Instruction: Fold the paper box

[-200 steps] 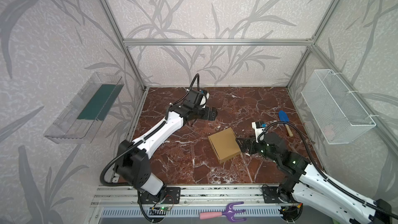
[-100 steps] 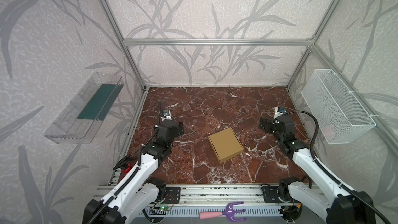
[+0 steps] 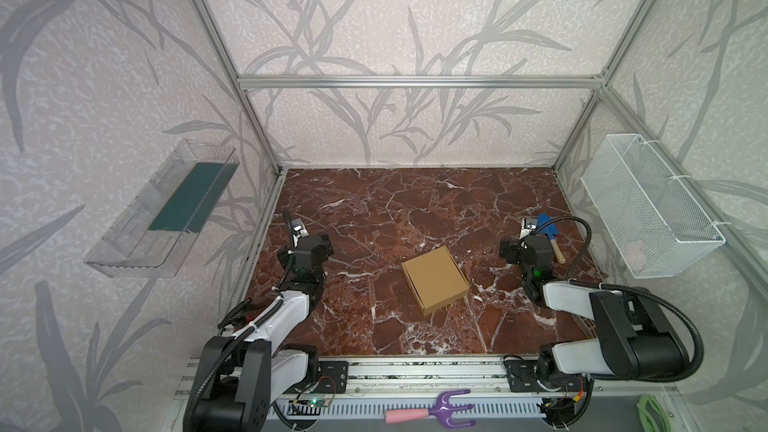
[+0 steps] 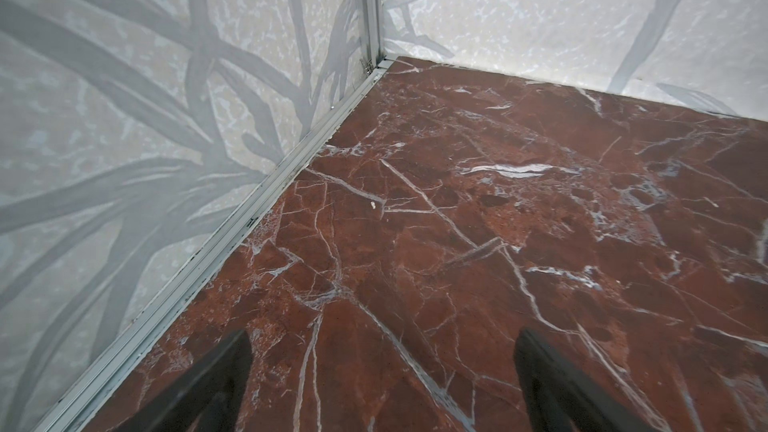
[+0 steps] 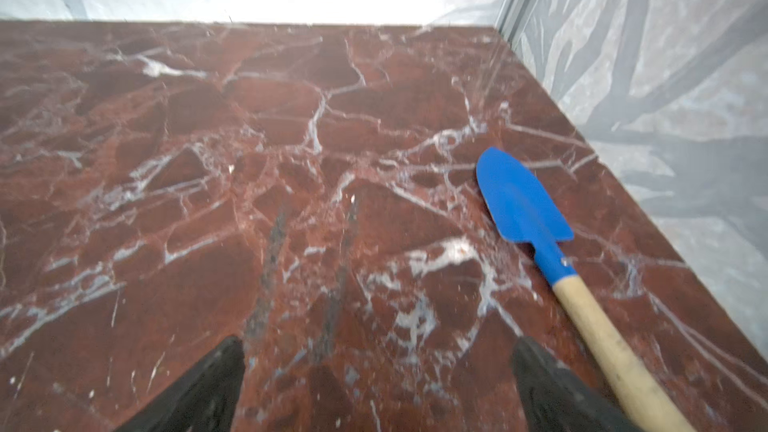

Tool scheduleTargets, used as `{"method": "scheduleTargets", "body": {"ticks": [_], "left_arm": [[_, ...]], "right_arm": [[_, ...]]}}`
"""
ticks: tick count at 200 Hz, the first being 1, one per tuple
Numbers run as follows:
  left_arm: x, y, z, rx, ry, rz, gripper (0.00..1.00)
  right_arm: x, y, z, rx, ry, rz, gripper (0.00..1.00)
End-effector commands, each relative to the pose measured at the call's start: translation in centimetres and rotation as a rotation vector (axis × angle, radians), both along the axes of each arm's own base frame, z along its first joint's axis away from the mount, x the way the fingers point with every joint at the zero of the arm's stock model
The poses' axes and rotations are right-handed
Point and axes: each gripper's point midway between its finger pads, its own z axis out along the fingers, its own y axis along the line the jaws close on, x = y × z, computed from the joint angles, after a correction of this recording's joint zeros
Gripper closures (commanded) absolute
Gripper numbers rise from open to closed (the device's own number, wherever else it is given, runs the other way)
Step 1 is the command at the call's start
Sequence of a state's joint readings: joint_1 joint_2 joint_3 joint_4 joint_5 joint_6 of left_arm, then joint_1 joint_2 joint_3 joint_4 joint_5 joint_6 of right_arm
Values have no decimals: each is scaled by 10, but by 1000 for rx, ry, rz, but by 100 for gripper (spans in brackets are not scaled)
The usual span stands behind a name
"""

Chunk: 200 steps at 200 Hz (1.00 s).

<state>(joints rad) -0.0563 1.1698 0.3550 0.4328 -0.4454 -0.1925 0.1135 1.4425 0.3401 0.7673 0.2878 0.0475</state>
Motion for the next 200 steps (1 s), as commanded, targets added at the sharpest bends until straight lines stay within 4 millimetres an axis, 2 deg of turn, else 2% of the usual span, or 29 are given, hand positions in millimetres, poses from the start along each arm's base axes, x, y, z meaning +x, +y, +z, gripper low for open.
{"method": "scheduleTargets", "body": {"ticks": [1,11,24,34,39,55,61,74,114,144,200], "left_arm": [[16,4,13,-6,-108,-16,1],[21,3,7,-12,-101,-37,1],[30,4,3,-3,-100,-52,1],[37,3,2,6,-97,-83,1],[38,-3,-4,-2,-81,-123,1],[52,-12,-25,-8,-56,-195,1],[60,-15,-24,24,-66,-217,1],[59,-16,-26,22,-50,-206,1],[59,-16,-23,30,-79,-205,1],[58,-16,-24,46,-84,-197,1],[57,-17,-23,63,-87,-187,1]], "right_arm": [[17,8,17,-27,-81,65,1],[23,18,13,-21,-34,119,1],[24,18,11,-37,-141,126,1],[22,19,3,-18,-45,129,1],[22,18,5,-15,-29,124,1],[24,18,10,-26,-130,130,1],[22,17,6,-15,-93,127,1],[22,17,6,-8,-64,128,1],[18,13,11,-10,-144,109,1],[15,21,10,-10,-150,162,1],[25,29,7,-13,-94,204,1]]}}
